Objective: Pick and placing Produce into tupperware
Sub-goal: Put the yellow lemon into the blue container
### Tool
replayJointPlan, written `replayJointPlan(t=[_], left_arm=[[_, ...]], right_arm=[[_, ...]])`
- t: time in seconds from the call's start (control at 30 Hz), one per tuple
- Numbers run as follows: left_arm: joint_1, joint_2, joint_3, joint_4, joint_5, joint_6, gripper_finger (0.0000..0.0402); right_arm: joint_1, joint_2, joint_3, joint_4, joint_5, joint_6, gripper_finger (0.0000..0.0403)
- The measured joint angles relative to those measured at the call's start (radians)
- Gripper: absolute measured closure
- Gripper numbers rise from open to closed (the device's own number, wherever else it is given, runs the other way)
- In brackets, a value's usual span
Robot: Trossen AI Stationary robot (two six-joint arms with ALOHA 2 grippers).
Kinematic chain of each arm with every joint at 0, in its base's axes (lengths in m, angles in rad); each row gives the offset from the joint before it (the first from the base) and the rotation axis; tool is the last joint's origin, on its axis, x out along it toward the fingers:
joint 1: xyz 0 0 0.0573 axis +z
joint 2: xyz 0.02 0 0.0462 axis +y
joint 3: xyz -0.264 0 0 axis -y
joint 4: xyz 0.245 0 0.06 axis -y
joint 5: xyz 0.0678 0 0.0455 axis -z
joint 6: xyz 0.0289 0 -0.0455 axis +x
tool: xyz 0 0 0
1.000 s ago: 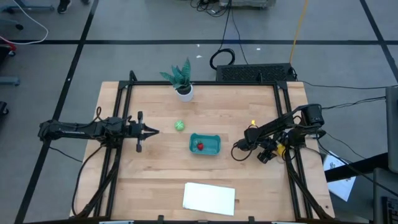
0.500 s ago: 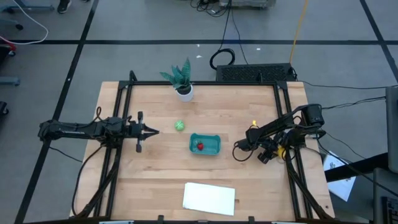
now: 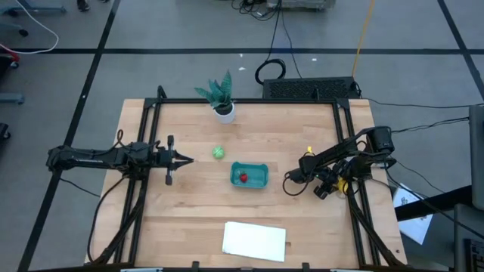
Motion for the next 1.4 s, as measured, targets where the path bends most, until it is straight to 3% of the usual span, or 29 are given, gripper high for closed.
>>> replayJointPlan(t=[0.97,1.4], left_arm=[[0.0,0.0,0.0,0.0,0.0,0.0,0.0376],[0.0,0.0,0.0,0.0,0.0,0.001,0.0376]], right_arm=[[-0.051,0.0,0.18,-0.064,0.09,-0.1,0.0197],[-0.12,0.0,0.365,-0.074,0.241,-0.198,0.0197]])
